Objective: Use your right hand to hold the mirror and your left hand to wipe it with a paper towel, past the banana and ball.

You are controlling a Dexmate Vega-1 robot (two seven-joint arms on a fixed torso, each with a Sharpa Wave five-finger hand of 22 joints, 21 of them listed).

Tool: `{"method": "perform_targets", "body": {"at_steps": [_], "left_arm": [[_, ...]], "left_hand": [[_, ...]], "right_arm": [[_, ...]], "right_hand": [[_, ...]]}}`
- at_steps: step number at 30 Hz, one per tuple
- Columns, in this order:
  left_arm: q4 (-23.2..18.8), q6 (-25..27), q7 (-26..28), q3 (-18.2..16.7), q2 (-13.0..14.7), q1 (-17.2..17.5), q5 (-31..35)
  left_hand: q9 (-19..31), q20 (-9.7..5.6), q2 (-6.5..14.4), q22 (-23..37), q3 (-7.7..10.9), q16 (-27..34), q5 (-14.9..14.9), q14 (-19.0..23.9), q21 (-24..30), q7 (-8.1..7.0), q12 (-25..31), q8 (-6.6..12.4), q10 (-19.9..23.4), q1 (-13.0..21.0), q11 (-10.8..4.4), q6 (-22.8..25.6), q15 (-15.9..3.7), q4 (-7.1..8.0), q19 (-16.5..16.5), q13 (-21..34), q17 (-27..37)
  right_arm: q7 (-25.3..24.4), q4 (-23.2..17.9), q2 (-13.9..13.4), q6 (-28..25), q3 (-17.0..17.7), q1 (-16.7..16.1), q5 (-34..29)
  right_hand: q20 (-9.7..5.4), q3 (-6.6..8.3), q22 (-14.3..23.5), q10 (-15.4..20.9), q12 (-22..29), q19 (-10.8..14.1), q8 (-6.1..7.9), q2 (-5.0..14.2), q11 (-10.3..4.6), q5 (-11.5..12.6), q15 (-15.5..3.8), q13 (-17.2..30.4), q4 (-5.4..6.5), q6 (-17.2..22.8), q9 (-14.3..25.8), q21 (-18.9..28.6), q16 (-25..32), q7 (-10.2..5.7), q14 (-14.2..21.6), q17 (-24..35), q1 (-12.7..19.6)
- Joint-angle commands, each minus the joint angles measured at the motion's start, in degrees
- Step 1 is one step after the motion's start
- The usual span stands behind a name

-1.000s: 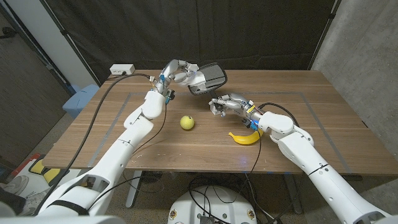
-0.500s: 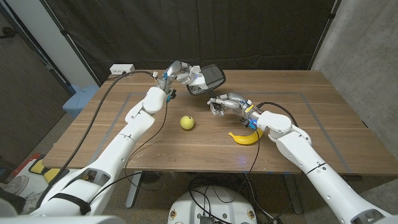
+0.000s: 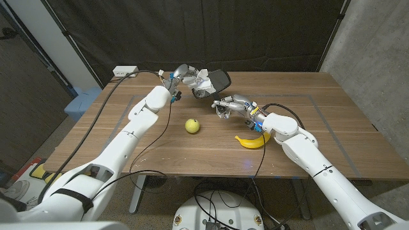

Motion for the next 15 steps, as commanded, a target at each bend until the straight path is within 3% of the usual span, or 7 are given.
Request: {"method": "perform_targets", "body": {"at_steps": [1, 8, 15], "left_arm": [[1.64, 0.9, -7.29, 1.1, 0.51, -2.34, -5.77], [2.22, 1.87, -16.44, 2.38, 1.95, -4.57, -11.17], [-1.36, 2.98, -18.84, 5.04, 5.05, -5.31, -7.81]], "left_hand": [[0.41, 0.1, -0.06, 0.01, 0.42, -0.42, 0.19, 0.41, 0.39, 0.33, -0.22, -0.3, 1.3, 0.27, -1.29, -0.44, -1.52, -0.02, -0.93, 0.29, 0.18], [0.47, 0.46, 0.16, -0.25, 0.39, -0.93, 0.15, -0.1, 0.49, 0.18, -0.58, -0.5, 1.47, -0.08, -1.43, -0.36, -1.35, 0.36, -2.74, 0.66, 0.49], [0.05, 0.67, 0.0, -0.68, 0.47, -1.61, 0.04, -1.03, 0.47, -0.33, -1.02, -0.74, 1.85, 0.11, -1.42, 0.53, -1.44, 0.26, -4.9, 1.0, 0.87]], "right_arm": [[-0.5, 1.79, 0.79, 0.16, -0.39, 1.13, -0.34], [-0.98, 3.31, 1.58, 0.19, -0.32, 1.72, -0.36], [-1.41, 4.29, 2.24, 0.26, -0.1, 2.16, -0.29]], "right_hand": [[-8.38, 0.26, -0.18, 1.87, -0.18, -0.25, 0.07, 4.65, -2.38, -0.03, -2.73, 0.11, 0.27, 2.21, 0.23, 0.48, 0.16, -1.78, -2.83, 0.3, 5.19], [-8.38, 0.23, -0.51, 1.96, -0.15, -0.35, 0.04, 4.64, -2.29, -0.02, -2.73, 0.19, 0.3, 2.26, 0.18, 0.68, 0.22, -1.75, -2.81, 0.42, 5.27], [-8.42, 0.23, -0.8, 1.92, -0.19, -0.39, 0.05, 4.66, -2.31, 0.0, -2.74, 0.23, 0.3, 2.22, 0.24, 0.86, 0.17, -1.71, -2.91, 0.43, 5.38]]}}
